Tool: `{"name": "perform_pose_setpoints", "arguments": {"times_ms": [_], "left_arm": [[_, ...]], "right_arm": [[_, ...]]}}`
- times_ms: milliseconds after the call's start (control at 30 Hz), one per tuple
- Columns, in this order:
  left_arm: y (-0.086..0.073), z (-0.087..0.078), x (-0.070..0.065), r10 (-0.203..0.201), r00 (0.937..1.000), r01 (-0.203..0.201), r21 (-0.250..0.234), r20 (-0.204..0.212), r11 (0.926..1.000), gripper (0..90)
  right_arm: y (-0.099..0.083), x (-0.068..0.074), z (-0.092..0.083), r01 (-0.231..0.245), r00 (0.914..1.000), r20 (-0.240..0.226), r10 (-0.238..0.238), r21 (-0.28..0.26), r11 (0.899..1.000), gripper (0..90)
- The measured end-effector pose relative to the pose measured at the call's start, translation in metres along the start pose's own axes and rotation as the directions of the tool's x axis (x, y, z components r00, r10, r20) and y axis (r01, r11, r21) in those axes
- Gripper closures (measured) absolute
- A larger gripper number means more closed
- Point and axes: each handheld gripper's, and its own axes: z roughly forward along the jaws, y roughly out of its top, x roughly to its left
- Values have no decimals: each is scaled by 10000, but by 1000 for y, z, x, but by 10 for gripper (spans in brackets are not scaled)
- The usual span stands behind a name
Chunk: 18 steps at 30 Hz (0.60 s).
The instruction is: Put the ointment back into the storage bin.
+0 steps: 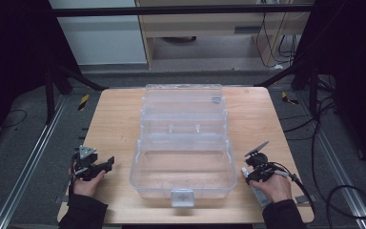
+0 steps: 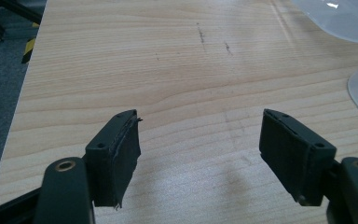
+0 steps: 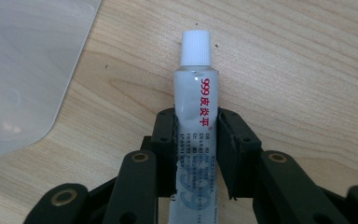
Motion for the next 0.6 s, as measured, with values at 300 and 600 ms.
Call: {"name": "perform_pose_setpoints", "arguments": {"times_ms": [300, 600], "left_arm": [[0, 0, 0, 8, 10000, -8, 12, 5, 10000, 282], [0, 1, -2, 45, 10000, -45, 83, -31, 10000, 283]], "right_arm": [[2, -1, 0, 136, 9998, -171, -130, 332, 9994, 697], [-5, -11, -24, 218, 9980, -579, -253, -596, 9980, 697]]}}
